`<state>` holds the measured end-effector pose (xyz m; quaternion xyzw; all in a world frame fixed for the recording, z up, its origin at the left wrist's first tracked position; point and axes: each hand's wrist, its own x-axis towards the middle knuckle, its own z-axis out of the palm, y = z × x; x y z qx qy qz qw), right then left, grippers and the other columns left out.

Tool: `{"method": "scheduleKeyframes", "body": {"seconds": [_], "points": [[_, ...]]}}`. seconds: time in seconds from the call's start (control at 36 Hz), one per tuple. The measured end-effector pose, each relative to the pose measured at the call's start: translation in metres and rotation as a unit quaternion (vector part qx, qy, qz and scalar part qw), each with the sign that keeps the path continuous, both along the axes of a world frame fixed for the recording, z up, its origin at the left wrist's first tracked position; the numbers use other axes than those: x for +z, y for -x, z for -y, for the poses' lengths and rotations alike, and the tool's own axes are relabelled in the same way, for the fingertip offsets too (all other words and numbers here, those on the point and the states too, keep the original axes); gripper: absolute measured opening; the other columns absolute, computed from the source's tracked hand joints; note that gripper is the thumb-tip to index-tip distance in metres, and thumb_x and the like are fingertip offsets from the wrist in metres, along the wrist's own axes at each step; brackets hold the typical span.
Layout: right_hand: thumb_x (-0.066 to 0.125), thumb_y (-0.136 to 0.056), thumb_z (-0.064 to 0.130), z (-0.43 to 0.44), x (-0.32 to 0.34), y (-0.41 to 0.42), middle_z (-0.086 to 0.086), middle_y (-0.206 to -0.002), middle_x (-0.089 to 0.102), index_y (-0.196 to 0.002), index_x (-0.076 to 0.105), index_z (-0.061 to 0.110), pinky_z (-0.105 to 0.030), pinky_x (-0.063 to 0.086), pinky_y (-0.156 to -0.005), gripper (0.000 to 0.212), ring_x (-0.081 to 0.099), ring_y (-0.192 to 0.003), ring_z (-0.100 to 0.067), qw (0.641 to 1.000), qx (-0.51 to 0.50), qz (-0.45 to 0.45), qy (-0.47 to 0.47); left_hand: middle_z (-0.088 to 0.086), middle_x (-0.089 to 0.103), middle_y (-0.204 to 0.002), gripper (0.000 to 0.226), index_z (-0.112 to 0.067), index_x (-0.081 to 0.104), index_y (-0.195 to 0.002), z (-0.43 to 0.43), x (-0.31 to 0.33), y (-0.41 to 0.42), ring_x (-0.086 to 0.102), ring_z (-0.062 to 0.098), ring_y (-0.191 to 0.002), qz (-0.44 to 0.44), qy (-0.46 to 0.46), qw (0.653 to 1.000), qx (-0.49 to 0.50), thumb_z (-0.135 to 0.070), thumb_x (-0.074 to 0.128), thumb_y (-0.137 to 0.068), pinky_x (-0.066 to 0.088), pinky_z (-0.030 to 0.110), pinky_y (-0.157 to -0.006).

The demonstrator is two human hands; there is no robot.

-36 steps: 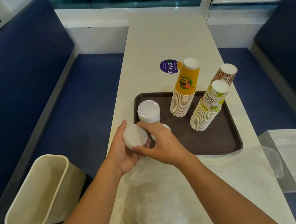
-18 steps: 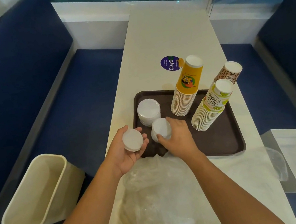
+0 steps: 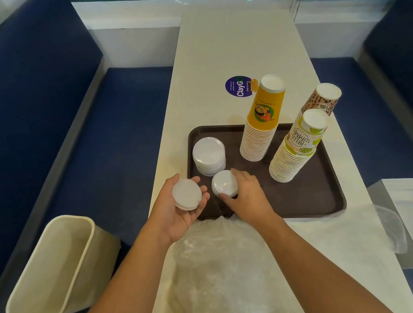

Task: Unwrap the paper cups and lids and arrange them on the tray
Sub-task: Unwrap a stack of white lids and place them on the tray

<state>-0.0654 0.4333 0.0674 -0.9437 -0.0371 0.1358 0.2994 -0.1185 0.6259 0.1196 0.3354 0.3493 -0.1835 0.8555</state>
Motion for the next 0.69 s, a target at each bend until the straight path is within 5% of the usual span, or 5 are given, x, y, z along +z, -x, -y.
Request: {"method": "scheduleKeyframes", "body": {"seconds": [0.17, 0.36, 0.5, 0.58, 0.69], "points": [[0.075, -0.09, 0.049, 0.003, -0.002, 0.003, 0.0, -0.163, 0.035, -0.161, 0.026, 0.023, -0.047, 0.033, -0.121, 0.09, 0.03, -0.149, -0.026, 1.0, 0.005, 0.004, -0.011, 0.022, 0.074, -0.121, 0.053, -0.009, 0.071, -0.128, 0.003, 0.005, 0.001, 0.074, 0.033, -0.106, 0.011, -0.008, 1.0, -0.011, -0.052, 0.053, -0.104, 0.066, 0.037, -0.077], [0.067, -0.092, 0.051, -0.008, 0.031, 0.024, 0.008, -0.152, 0.04, -0.15, 0.042, 0.025, -0.036, 0.041, -0.112, 0.069, 0.034, -0.137, -0.011, 0.975, 0.011, 0.189, -0.116, 0.021, 0.073, -0.121, 0.056, -0.009, 0.067, -0.134, 0.001, 0.008, 0.002, 0.073, 0.034, -0.104, 0.032, -0.038, 0.998, -0.037, -0.054, 0.052, -0.104, 0.062, 0.046, -0.087], [0.072, -0.087, 0.06, -0.028, 0.054, 0.039, 0.01, -0.154, 0.042, -0.154, 0.038, 0.029, -0.033, 0.035, -0.117, 0.082, 0.032, -0.141, -0.009, 0.97, 0.147, 0.149, -0.124, 0.014, 0.074, -0.124, 0.054, -0.018, 0.069, -0.132, 0.007, 0.015, 0.003, 0.072, 0.028, -0.113, 0.043, -0.06, 0.994, -0.08, -0.059, 0.052, -0.102, 0.06, 0.045, -0.096], [0.075, -0.09, 0.05, -0.034, 0.046, 0.043, 0.009, -0.151, 0.048, -0.153, 0.043, 0.029, -0.041, 0.04, -0.117, 0.074, 0.04, -0.138, -0.01, 0.97, 0.142, 0.15, -0.127, 0.012, 0.072, -0.129, 0.057, -0.022, 0.065, -0.138, 0.01, 0.012, 0.003, 0.07, 0.03, -0.12, 0.056, -0.082, 0.99, -0.102, -0.063, 0.055, -0.099, 0.06, 0.045, -0.095], [0.078, -0.089, 0.043, -0.026, 0.043, 0.043, 0.008, -0.148, 0.05, -0.148, 0.048, 0.026, -0.032, 0.043, -0.111, 0.069, 0.043, -0.131, -0.009, 0.967, 0.124, 0.159, -0.154, 0.011, 0.071, -0.133, 0.069, -0.023, 0.062, -0.141, 0.009, 0.008, -0.001, 0.068, 0.029, -0.124, 0.072, -0.08, 0.987, -0.121, -0.074, 0.045, -0.097, 0.056, 0.046, -0.102]]}}
